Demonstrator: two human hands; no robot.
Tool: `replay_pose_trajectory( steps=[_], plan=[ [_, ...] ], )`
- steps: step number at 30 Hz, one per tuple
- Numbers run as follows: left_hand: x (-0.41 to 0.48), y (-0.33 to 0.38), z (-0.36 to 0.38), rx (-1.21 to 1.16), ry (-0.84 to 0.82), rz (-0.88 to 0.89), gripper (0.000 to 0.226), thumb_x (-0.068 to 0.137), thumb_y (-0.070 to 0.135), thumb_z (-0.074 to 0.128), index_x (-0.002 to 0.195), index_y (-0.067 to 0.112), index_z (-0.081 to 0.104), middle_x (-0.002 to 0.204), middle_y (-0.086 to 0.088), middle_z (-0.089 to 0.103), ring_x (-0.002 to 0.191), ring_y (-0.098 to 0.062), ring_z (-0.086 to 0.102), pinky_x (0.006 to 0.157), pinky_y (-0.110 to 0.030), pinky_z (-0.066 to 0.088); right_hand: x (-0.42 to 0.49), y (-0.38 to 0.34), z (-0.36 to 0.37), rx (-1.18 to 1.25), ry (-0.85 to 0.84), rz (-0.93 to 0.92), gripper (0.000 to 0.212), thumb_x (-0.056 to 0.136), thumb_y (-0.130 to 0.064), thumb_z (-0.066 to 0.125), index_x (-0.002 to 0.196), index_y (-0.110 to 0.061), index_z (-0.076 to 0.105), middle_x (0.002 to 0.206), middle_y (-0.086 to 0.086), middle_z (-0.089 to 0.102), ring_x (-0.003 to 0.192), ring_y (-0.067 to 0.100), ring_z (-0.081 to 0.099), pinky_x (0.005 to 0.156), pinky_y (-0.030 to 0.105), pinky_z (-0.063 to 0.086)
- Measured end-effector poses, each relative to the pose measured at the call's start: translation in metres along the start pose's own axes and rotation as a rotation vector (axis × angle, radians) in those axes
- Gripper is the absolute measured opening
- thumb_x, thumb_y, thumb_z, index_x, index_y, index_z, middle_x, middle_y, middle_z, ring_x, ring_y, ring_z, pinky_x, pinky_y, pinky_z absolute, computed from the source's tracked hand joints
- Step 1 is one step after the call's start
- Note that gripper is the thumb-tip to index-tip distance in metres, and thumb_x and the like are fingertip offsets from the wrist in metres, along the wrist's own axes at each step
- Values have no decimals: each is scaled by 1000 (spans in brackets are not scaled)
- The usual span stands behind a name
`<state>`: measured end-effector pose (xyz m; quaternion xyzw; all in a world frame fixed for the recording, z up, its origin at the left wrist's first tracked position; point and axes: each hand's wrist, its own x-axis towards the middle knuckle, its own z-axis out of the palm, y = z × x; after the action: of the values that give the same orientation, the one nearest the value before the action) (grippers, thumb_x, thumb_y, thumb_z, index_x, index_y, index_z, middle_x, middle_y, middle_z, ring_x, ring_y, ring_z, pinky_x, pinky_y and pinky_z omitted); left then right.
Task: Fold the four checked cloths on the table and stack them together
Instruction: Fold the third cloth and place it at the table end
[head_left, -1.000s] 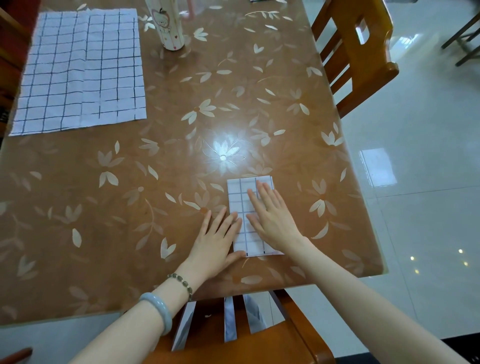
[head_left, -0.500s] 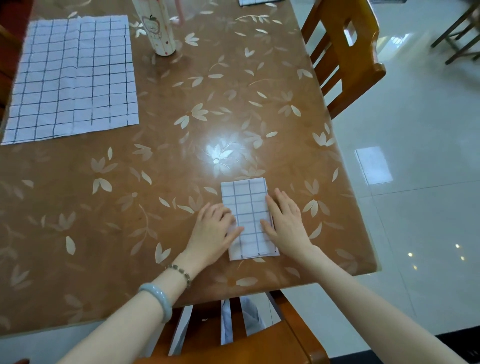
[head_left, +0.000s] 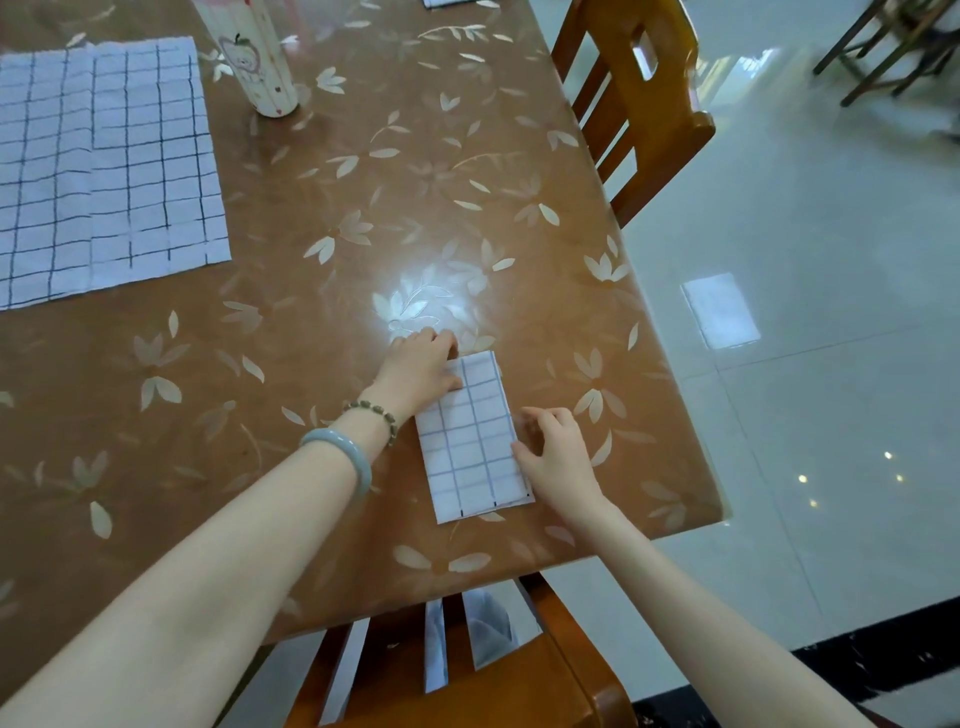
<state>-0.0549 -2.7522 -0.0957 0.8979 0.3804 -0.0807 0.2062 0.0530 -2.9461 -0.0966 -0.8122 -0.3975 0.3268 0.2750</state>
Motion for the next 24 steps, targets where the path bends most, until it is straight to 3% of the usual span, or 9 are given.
replay_pose_trajectory(
  steps=[5, 8, 13, 15, 18, 24],
  plan=[
    [-2, 5, -3, -88, -46, -61, 12, 84, 24, 64, 89, 14, 59, 87, -4, 63, 90, -27, 59, 83, -39, 47, 6, 1, 0, -12, -34, 27, 47, 86, -22, 61, 131, -13, 49, 112, -1, 46, 108, 17, 46, 97, 31, 43],
    [-8, 5, -2, -46, -62, -14, 26, 85, 26, 65, 67, 22, 47, 80, 1, 52, 88, -25, 53, 75, -34, 41, 9, -2, -6, 29, -67, 56, 58, 82, -26, 66, 135, -13, 45, 114, -1, 45, 110, 17, 46, 96, 29, 42],
    [-39, 9, -18, -325, -111, 51, 25, 84, 21, 68, 70, 21, 48, 76, 3, 55, 74, -13, 51, 60, -18, 33, 17, -16, -19, 237, -196, 89, 76, 71, -33, 79, 137, -20, 43, 120, -5, 54, 111, 11, 51, 98, 30, 43],
    [-56, 10, -29, -432, -143, 50, 20, 83, 19, 69, 72, 21, 53, 75, 3, 59, 70, -5, 53, 62, -15, 37, 19, -24, -24, 314, -337, 103, 62, 70, -29, 81, 126, -23, 54, 113, -5, 64, 104, 12, 61, 94, 35, 50],
    [-75, 7, -45, -533, -142, -20, 14, 81, 23, 72, 81, 15, 60, 85, -6, 67, 80, -18, 62, 72, -31, 46, 14, -41, -30, 273, -555, 124, 26, 74, -20, 77, 99, -19, 69, 97, -3, 72, 88, 10, 68, 80, 26, 54],
    [-106, -5, -80, -765, -20, -205, 15, 80, 21, 76, 86, 13, 64, 88, 1, 69, 79, -9, 63, 66, -24, 46, -11, -53, -49, 309, -574, 223, 24, 74, -11, 76, 97, -9, 69, 95, -1, 72, 83, 9, 69, 65, 20, 54]
  ],
)
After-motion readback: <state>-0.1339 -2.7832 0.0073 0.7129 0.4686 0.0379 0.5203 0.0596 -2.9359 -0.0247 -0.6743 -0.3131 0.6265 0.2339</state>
